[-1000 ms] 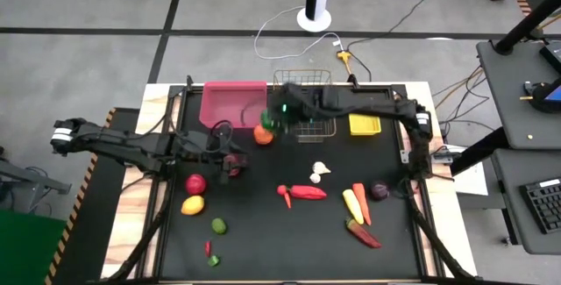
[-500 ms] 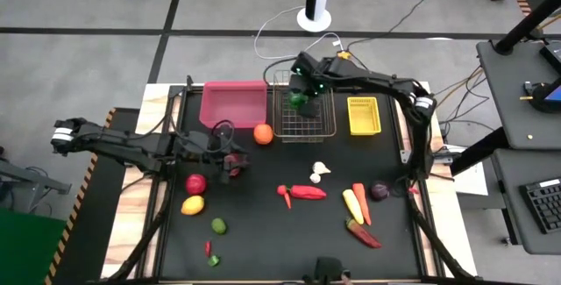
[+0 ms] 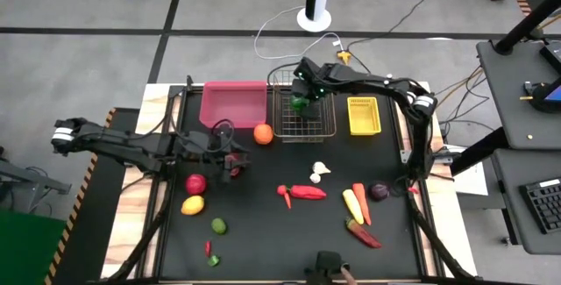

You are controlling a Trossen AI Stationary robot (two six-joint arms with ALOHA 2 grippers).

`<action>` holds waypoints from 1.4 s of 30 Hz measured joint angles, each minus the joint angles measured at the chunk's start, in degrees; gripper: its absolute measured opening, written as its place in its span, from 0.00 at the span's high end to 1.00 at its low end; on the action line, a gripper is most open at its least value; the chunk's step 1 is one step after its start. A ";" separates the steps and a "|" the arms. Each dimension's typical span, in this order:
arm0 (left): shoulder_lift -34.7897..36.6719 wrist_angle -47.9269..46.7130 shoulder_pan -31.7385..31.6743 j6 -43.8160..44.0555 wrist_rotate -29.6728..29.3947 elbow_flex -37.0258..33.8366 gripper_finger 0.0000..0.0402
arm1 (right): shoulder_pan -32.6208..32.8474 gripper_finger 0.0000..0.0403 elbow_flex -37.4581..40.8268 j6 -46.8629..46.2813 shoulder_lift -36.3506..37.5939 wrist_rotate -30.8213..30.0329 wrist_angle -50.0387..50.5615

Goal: Sort produce into baskets
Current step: Put the green bell pepper into the gold mesh basket, then put the small red tomato into the red bin

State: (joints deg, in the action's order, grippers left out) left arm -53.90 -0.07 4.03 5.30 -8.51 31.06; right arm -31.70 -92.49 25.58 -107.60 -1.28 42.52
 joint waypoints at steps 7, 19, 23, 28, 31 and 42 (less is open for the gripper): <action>-2.62 1.89 0.00 -0.02 -0.02 -0.01 0.64 | 0.40 0.22 0.00 -2.21 -1.44 1.11 0.63; -3.44 4.48 0.00 -0.29 -0.02 -0.01 0.64 | 0.70 0.22 0.04 -2.61 -3.58 1.29 0.66; -3.42 4.41 0.00 -0.52 -0.02 -0.01 0.64 | 0.70 0.19 0.04 -3.26 -3.97 1.37 0.70; -3.42 4.41 0.00 -0.52 -0.02 -0.01 0.64 | 0.68 0.17 0.04 -4.01 -3.97 1.42 0.75; -3.42 4.39 0.00 -0.52 -0.04 -0.01 0.64 | 0.67 0.17 0.04 -3.99 -3.97 1.48 0.85; -3.39 4.35 -0.01 -0.13 -0.04 -0.01 0.64 | 0.66 0.17 -1.05 -6.62 -1.02 1.27 1.21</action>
State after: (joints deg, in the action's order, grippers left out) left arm -57.30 4.27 4.02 5.17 -8.56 31.05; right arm -31.05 -93.54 18.95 -108.62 -0.01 43.74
